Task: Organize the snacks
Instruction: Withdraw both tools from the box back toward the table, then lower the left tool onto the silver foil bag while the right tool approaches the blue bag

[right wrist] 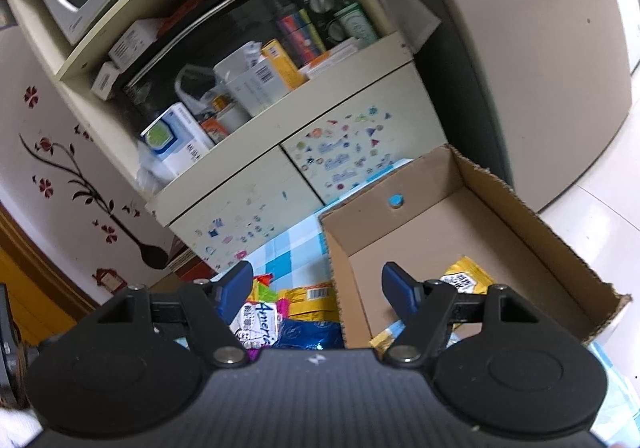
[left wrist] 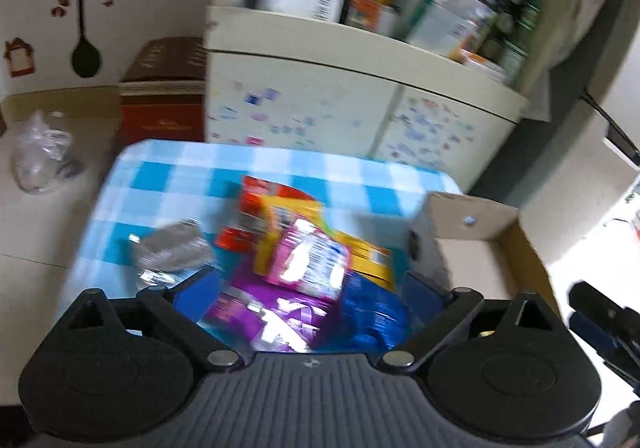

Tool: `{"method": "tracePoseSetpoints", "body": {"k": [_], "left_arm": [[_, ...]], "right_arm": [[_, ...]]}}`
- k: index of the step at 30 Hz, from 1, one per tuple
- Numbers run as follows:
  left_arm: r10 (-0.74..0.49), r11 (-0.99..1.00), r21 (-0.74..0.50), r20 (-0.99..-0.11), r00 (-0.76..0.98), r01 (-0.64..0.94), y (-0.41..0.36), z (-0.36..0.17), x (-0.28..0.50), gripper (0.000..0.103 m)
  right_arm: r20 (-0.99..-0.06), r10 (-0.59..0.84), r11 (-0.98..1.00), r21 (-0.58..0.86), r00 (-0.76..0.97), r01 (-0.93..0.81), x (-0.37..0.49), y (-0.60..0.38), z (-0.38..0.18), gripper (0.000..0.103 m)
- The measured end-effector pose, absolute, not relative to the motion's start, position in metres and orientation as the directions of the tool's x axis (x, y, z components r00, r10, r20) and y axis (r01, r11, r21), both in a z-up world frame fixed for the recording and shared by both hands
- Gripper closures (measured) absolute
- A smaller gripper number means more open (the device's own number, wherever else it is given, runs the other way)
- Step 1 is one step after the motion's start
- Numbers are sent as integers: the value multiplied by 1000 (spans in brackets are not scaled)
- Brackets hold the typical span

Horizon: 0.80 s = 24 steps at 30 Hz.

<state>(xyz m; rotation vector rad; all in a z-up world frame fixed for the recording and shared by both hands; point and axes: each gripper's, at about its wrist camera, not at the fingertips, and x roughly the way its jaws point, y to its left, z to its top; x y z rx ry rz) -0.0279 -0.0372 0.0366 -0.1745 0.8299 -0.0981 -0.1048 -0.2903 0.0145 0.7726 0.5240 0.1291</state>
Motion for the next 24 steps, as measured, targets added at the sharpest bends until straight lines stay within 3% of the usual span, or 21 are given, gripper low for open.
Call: {"method": "tracePoseSetpoints", "body": {"k": [24], "left_arm": [[4,976,-130,-793,609,-176,65,-14,31,0]], "right_arm": [[-436,438,814,564,786,-141,-85,-190,1,31]]}}
